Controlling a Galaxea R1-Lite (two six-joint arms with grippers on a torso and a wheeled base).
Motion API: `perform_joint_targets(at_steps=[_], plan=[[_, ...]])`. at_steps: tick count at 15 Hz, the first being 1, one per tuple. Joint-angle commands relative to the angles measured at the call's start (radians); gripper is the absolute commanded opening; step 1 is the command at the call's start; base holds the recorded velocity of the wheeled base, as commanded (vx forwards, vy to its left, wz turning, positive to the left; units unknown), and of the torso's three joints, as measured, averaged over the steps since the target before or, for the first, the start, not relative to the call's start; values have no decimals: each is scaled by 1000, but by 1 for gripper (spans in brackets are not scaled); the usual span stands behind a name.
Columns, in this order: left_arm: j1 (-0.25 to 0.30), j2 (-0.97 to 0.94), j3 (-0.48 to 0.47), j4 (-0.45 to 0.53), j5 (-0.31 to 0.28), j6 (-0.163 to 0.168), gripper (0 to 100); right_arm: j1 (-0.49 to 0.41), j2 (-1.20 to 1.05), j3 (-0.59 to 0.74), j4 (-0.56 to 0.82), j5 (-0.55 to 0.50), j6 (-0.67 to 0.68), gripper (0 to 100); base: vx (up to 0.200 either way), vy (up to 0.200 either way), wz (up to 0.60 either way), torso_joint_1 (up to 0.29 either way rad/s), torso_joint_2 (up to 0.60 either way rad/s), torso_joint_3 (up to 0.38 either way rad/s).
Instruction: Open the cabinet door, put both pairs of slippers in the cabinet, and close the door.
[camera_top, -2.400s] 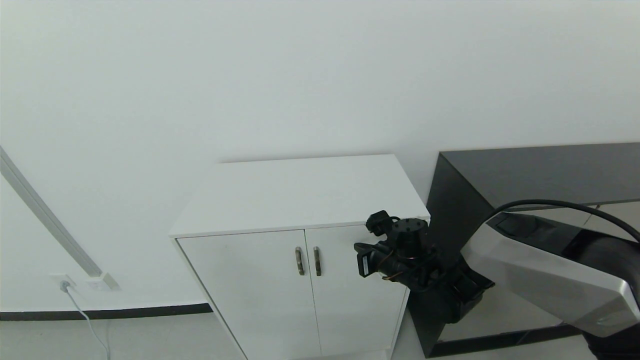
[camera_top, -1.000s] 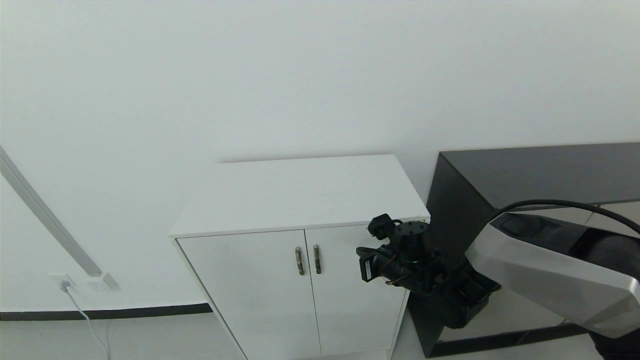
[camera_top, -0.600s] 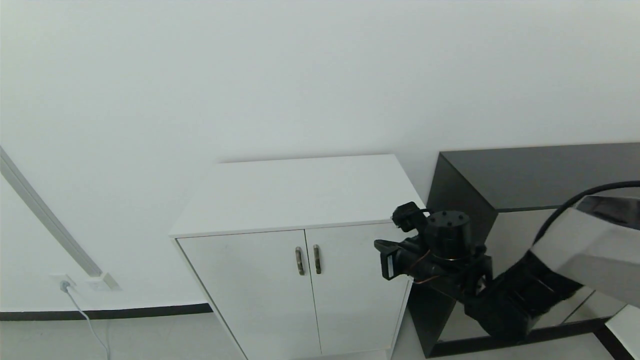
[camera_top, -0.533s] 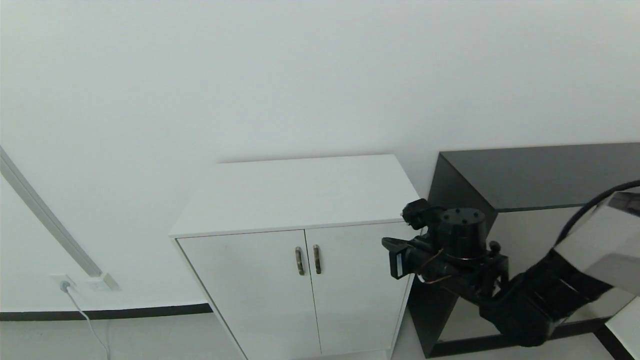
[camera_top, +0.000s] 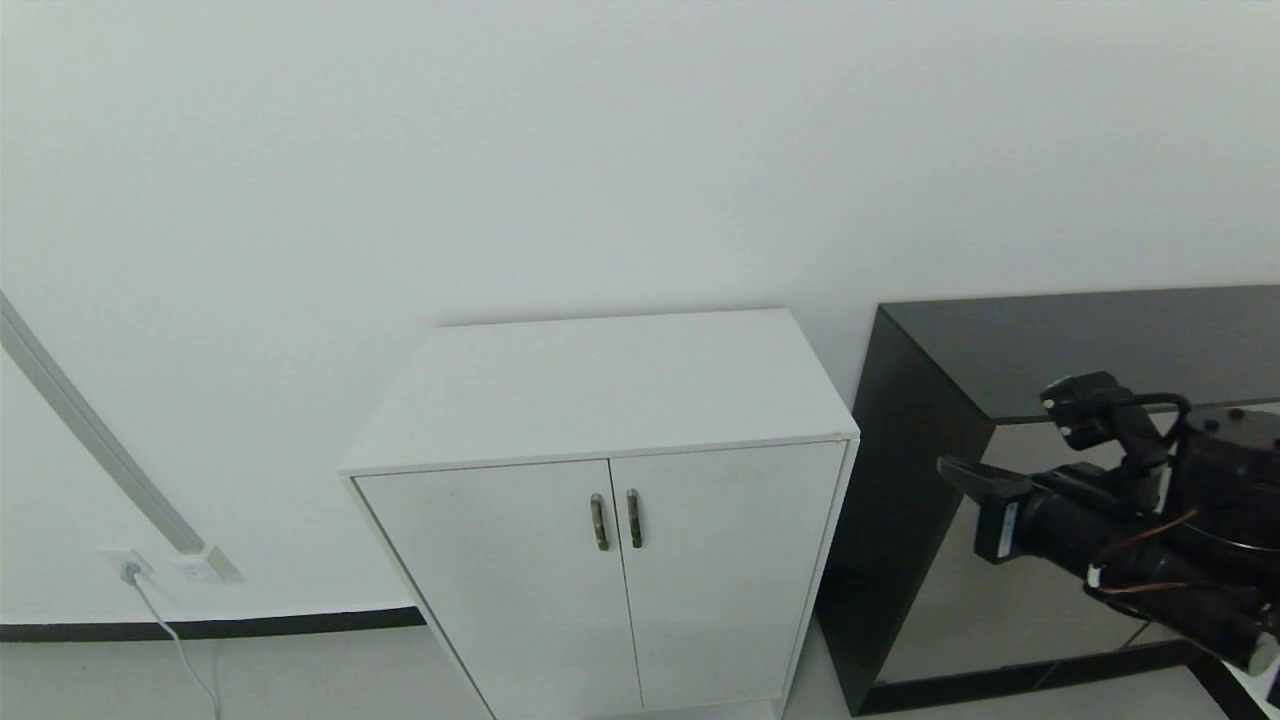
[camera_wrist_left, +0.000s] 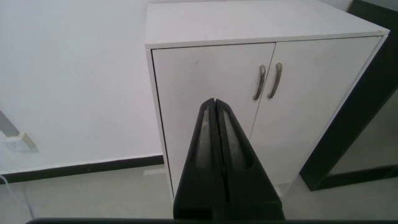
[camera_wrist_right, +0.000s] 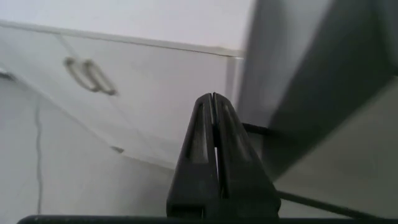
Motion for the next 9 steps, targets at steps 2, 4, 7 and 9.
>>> perform_joint_targets(at_steps=[2, 4, 7, 9], plan=[[-1, 1, 0, 0, 0, 0, 0, -153, -145, 108, 10, -1, -50, 0, 0, 0, 0, 0, 0, 0], [1, 1, 0, 0, 0, 0, 0, -207, -180, 142, 20, -29, -62, 0, 0, 0, 0, 0, 0, 0], [-1, 1, 0, 0, 0, 0, 0, -297, -274, 202, 100, -58, -64, 0, 0, 0, 0, 0, 0, 0], [-1, 1, 0, 0, 0, 0, 0, -327, -345, 210, 168, -66, -67, 0, 0, 0, 0, 0, 0, 0]])
